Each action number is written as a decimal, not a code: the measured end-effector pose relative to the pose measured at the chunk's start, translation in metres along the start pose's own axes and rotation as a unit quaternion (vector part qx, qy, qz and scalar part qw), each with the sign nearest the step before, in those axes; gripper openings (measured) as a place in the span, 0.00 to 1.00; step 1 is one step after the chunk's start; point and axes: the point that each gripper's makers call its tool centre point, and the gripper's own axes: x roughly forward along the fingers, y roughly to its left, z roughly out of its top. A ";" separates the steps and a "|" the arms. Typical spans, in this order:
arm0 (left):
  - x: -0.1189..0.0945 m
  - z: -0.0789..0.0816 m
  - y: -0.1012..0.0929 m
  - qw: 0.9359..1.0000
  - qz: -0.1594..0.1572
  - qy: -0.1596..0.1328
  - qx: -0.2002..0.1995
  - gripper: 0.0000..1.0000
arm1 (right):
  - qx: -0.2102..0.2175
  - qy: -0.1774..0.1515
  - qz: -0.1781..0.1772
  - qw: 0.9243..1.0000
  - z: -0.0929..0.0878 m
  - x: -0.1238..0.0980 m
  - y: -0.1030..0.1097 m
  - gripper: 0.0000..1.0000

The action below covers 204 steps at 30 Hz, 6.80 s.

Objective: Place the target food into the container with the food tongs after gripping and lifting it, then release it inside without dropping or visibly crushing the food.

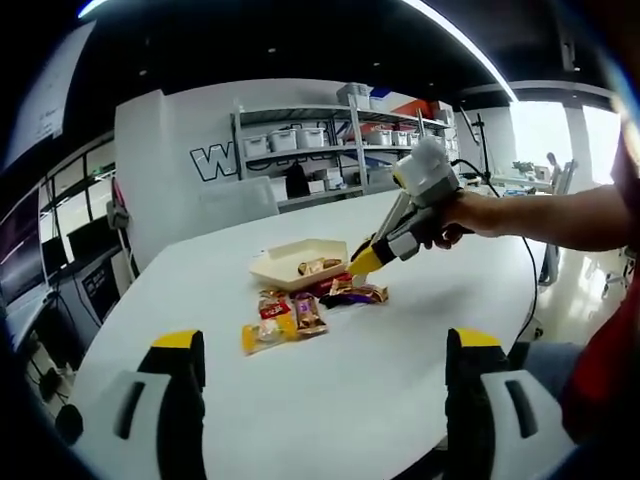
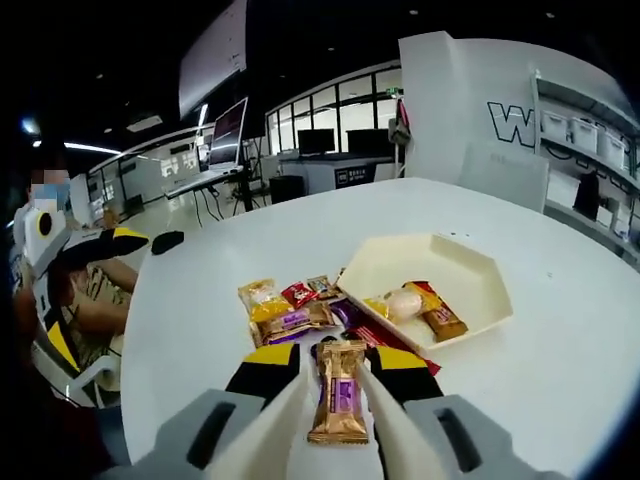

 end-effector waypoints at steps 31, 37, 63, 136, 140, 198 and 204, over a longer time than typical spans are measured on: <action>-0.007 -0.004 0.006 1.000 0.010 0.002 -0.005 0.98 | 0.046 0.032 -0.020 0.998 -0.024 0.014 -0.003 0.16; -0.010 -0.003 0.006 1.000 0.012 0.000 -0.004 0.98 | 0.064 0.014 -0.018 0.998 -0.015 0.005 -0.003 0.17; 0.000 0.005 -0.009 1.000 -0.023 -0.012 0.002 0.98 | 0.039 -0.055 -0.054 0.996 0.045 -0.039 -0.016 0.18; -0.003 -0.001 0.019 1.000 0.010 -0.001 -0.014 0.99 | 0.024 -0.074 -0.070 0.994 0.099 0.004 -0.075 0.20; -0.004 -0.002 0.021 1.000 0.014 0.000 -0.015 0.99 | 0.022 -0.074 -0.072 0.994 0.100 0.005 -0.075 0.22; -0.014 0.003 0.007 1.000 0.008 -0.006 -0.001 0.99 | 0.031 -0.055 -0.044 0.997 0.048 -0.015 -0.045 0.24; -0.013 0.005 0.007 1.000 0.008 -0.008 -0.001 0.99 | 0.034 -0.052 -0.042 0.997 0.045 -0.014 -0.047 0.24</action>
